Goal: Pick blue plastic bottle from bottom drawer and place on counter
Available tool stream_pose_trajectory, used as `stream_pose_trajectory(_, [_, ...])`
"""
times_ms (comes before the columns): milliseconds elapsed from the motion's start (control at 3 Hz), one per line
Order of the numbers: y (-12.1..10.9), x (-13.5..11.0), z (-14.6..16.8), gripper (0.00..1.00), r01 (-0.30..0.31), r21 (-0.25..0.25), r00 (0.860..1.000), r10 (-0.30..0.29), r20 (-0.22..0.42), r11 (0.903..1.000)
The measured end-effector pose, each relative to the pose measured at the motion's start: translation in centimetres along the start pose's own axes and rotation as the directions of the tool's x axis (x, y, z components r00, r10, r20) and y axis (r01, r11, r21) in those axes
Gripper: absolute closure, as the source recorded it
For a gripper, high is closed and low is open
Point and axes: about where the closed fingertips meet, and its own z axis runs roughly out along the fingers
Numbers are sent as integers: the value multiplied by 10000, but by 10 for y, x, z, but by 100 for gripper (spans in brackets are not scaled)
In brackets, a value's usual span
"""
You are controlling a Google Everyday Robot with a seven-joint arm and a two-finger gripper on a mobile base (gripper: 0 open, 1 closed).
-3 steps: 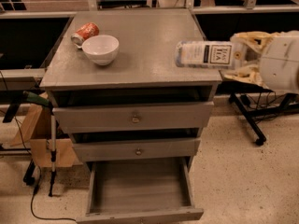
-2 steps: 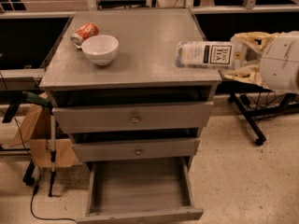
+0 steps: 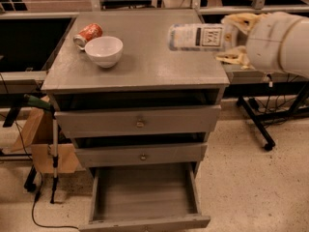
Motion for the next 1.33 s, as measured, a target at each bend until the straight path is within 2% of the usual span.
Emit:
stream_pose_trajectory(333, [6, 9, 54, 100, 251, 307, 9995, -246, -195, 9992])
stream_pose_trajectory(667, [2, 13, 106, 100, 1280, 1209, 9915, -1239, -407, 9844])
stream_pose_trajectory(1000, [-7, 9, 151, 100, 1460, 2471, 9876, -1267, -921, 9579])
stream_pose_trajectory(1333, [-15, 12, 174, 100, 1194, 3400, 9841, -660, -1647, 9328])
